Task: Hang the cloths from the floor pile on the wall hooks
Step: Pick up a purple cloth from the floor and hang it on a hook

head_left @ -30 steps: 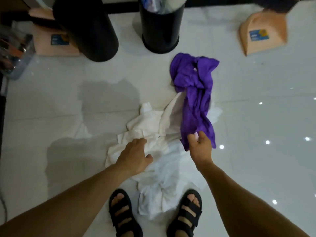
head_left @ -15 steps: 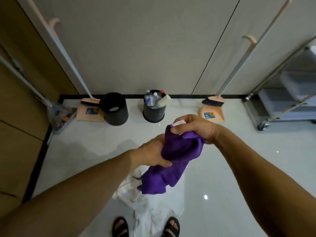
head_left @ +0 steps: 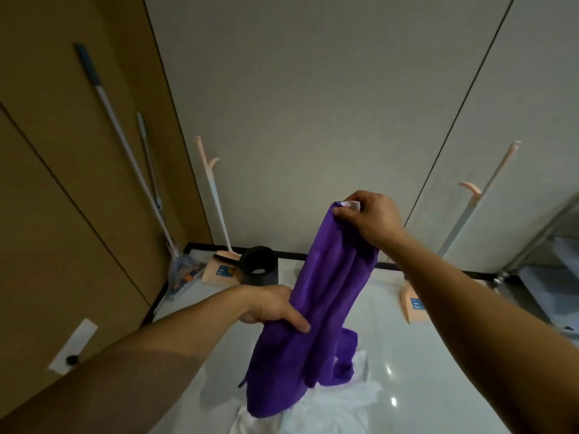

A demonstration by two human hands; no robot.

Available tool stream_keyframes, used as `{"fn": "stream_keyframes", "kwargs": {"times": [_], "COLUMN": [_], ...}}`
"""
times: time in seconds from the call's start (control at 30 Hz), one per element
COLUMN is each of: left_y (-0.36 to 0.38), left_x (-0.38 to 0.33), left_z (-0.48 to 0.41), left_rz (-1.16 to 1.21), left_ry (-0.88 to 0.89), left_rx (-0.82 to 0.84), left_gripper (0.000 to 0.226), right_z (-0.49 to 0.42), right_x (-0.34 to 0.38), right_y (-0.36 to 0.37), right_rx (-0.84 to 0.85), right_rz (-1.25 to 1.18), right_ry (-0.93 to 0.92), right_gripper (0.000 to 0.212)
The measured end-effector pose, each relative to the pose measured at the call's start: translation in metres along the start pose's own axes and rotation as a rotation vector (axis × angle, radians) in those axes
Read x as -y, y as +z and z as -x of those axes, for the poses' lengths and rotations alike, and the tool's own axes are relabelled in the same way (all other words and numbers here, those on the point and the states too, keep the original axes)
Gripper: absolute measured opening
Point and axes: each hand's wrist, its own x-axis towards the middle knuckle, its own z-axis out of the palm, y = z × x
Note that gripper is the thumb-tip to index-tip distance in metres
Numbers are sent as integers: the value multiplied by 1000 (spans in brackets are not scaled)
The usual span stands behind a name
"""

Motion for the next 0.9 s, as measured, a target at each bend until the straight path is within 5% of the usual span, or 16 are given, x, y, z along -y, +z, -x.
{"fn": "stream_keyframes", "kwargs": {"times": [0.27, 0.37, 0.47, 0.57, 0.73, 0.9], "left_y": [-5, -6, -4, -3, -2, -16], "left_x": [-55, -74, -83, -81, -51, -15], "left_z": [46, 62, 72, 81, 105, 146], "left_rz": [748, 865, 977, 1041, 813, 754], "left_ry": [263, 331, 410, 469, 429, 229], "left_rx": [-537, -697, -808, -852, -760, -919], "left_gripper": [27, 13, 13, 24, 51, 26], "right_z": [37, 56, 76, 88, 77, 49], "right_x": [15, 9, 5, 14, 60, 82], "right_y": [19, 21, 17, 15, -1, -8], "right_rx": [297, 399, 671, 870, 555, 372], "right_rz": [-273, -385, -444, -759, -1136, -1026], "right_ry": [118, 246, 379, 314, 179, 183], "right_gripper": [82, 87, 90, 66, 34, 14]}}
